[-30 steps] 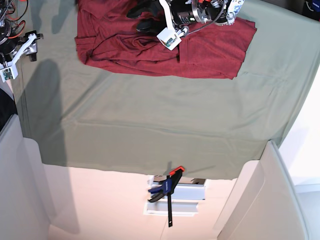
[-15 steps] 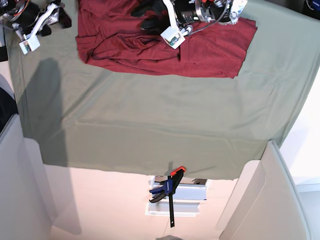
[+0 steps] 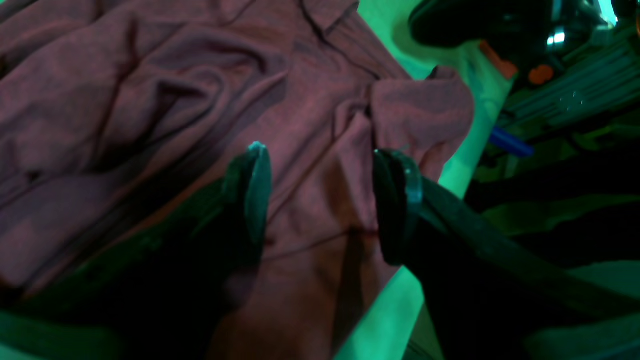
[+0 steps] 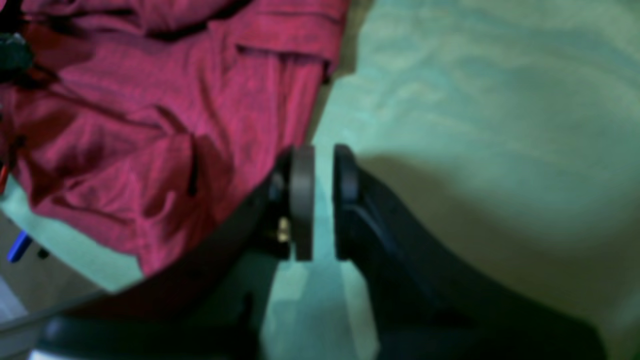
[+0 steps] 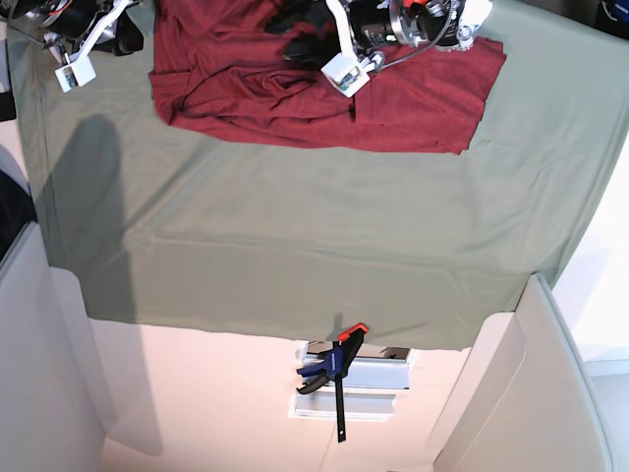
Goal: Fold the T-shirt properly
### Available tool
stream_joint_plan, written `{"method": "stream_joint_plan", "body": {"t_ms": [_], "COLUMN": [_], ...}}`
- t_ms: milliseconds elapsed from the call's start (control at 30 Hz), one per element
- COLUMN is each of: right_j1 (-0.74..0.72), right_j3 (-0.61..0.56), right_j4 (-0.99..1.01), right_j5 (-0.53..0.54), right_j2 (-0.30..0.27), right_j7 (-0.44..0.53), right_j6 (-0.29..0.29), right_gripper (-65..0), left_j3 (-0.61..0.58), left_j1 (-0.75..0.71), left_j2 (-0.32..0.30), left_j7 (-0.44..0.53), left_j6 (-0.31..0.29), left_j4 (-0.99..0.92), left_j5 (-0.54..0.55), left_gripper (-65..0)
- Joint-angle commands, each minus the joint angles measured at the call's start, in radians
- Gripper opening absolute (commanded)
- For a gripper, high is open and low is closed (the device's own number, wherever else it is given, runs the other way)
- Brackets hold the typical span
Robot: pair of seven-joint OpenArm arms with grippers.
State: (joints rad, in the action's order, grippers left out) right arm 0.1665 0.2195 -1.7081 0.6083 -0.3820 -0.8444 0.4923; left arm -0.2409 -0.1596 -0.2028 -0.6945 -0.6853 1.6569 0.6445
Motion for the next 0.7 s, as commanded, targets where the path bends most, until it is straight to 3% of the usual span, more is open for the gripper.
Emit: {"method": "stream_joint_plan", "body": {"t_ms": [0, 133, 167, 267, 333, 467, 667], "right_j1": [-0.011, -0.011, -0.011, -0.011, -0.011, -0.011, -0.017], "right_j3": [0.008, 0.008, 0.008, 0.007, 0.007, 0.007, 0.006], "right_j4": [-0.014, -0.014, -0.013, -0.002, 0.016, 0.066, 0.091], "right_j5": [-0.001, -0.024, -0.026, -0.018, -0.003, 0.029, 0.071], "right_j2": [-0.014, -0.014, -0.014, -0.014, -0.013, -0.009, 0.041], "right_j7": [0.026, 0.034, 0.034, 0.034, 0.034, 0.037, 0.036], "right_j6": [0.010, 0.009, 0.004, 0.001, 0.001, 0.014, 0.040], "right_gripper": [-58.7, -57.3, -53.4, -30.8, -23.7, -23.7, -23.7], "left_j3": [0.002, 0.002, 0.002, 0.002, 0.002, 0.002, 0.002], "left_j1": [0.013, 0.013, 0.013, 0.013, 0.013, 0.013, 0.013], "left_j2": [0.000, 0.000, 0.000, 0.000, 0.000, 0.000, 0.000], "left_j7": [0.023, 0.025, 0.024, 0.024, 0.024, 0.025, 0.025], "left_j6": [-0.013, -0.013, -0.013, -0.013, -0.013, -0.013, -0.013], "left_j4": [0.020, 0.020, 0.020, 0.020, 0.020, 0.020, 0.020], "left_j5": [0.021, 0.021, 0.021, 0.021, 0.021, 0.021, 0.022], "left_gripper": [-29.4, -29.4, -29.4, -29.4, -29.4, -29.4, -29.3]}}
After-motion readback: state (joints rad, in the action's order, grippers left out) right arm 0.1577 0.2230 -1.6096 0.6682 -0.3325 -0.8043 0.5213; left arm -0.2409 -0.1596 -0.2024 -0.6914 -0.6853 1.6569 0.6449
